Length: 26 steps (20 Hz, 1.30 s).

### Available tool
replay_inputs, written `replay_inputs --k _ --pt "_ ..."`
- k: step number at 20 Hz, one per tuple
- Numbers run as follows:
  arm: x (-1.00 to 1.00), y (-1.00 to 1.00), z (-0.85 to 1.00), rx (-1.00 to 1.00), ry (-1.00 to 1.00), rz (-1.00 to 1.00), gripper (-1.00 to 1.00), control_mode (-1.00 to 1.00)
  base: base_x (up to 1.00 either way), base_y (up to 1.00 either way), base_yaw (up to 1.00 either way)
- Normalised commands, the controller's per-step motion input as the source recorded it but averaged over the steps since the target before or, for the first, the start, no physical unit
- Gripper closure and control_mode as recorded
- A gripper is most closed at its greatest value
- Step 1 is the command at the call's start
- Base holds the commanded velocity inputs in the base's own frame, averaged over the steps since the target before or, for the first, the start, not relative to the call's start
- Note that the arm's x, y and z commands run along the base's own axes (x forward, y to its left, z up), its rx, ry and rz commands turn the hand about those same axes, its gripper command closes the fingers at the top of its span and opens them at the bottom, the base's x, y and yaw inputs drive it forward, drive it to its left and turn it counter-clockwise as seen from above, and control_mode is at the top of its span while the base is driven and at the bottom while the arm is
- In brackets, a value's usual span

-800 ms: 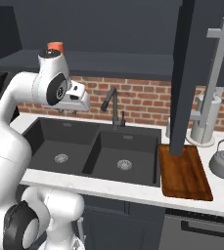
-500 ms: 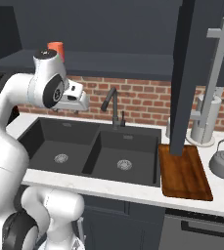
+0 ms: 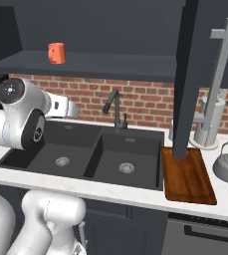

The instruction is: Pick the kettle from the counter and place it on the tray. Then pick the mug from the cabinet and place it on the tray. Then close the cabinet doors.

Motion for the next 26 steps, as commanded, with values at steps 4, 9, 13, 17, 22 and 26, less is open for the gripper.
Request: replay_inputs --k 4,9,13,17,22,26 --pt "-0.31 0.29 0.64 0.0 -0.4 0.0 -1.0 -1.0 0.0 0.0 0.0" --pt "-0.06 0.35 0.78 0.0 -0.25 0.0 -1.0 -1.0 0.0 0.0 0.0" --pt "0.0 0.29 0.79 0.0 -0.15 0.0 -1.0 -1.0 0.0 0.0 0.0" --pt "0.0 0.35 0.52 0.0 -0.08 0.0 -1.0 -1.0 0.0 0.0 0.0" --pt "0.0 0.11 0.02 -0.01 -0.01 0.0 -1.0 -1.0 0.0 0.0 0.0" --pt "0.01 0.1 0.0 0.0 0.0 -0.01 -1.0 -1.0 0.0 0.0 0.0"
